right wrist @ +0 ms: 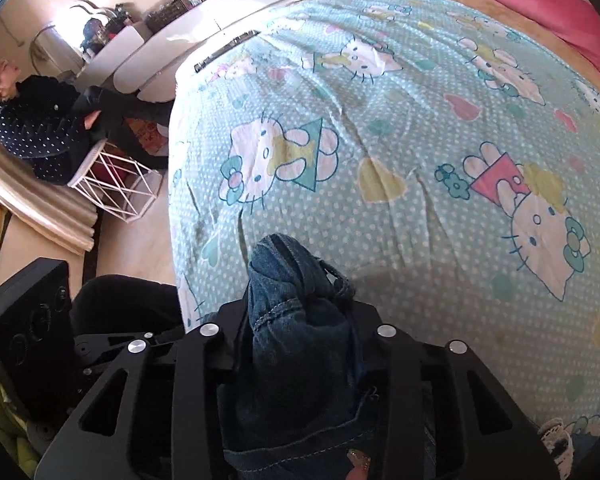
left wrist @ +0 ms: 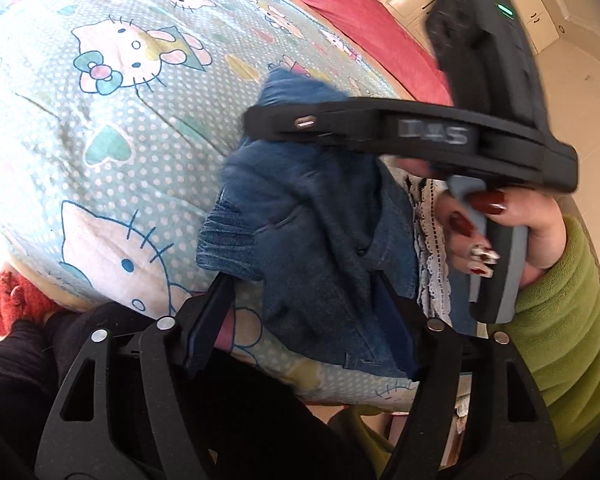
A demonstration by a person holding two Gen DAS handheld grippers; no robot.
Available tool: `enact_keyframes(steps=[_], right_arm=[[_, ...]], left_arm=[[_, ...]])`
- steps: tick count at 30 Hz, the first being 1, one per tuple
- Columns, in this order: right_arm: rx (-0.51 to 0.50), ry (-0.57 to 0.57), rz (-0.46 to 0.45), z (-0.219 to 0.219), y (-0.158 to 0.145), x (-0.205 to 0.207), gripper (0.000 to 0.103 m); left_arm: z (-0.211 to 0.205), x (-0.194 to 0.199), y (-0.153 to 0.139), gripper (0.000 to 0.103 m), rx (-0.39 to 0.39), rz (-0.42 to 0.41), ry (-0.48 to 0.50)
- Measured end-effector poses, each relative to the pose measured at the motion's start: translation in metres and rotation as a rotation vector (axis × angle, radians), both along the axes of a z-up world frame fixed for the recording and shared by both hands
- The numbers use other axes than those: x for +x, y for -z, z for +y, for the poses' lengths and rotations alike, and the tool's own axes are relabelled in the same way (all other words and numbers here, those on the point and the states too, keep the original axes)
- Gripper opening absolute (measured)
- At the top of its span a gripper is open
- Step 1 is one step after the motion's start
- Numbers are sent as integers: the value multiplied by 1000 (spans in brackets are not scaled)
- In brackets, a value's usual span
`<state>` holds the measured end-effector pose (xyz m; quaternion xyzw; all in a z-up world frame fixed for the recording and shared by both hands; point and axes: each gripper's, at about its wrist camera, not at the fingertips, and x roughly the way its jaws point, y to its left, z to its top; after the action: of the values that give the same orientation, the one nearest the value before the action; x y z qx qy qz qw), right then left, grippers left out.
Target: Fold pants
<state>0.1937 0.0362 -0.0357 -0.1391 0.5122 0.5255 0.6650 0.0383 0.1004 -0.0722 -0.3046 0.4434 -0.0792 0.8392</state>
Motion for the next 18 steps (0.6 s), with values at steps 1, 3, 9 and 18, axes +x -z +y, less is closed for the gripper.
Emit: enact_keyframes(steps=[1, 3, 9, 18], right_arm=[[54, 13, 18, -14, -9, 2, 32], [118, 30, 30, -35, -23, 4, 32], [277, 64, 31, -108, -60, 5, 31], [362, 143, -26, -199, -79, 4, 44]], left_arm=[[-2, 0, -3, 69, 1, -5, 2], [-6, 3, -8, 73, -5, -18, 17], [-37, 15, -27, 83, 27, -50, 92], [-113, 38, -63, 84, -71, -149, 305]])
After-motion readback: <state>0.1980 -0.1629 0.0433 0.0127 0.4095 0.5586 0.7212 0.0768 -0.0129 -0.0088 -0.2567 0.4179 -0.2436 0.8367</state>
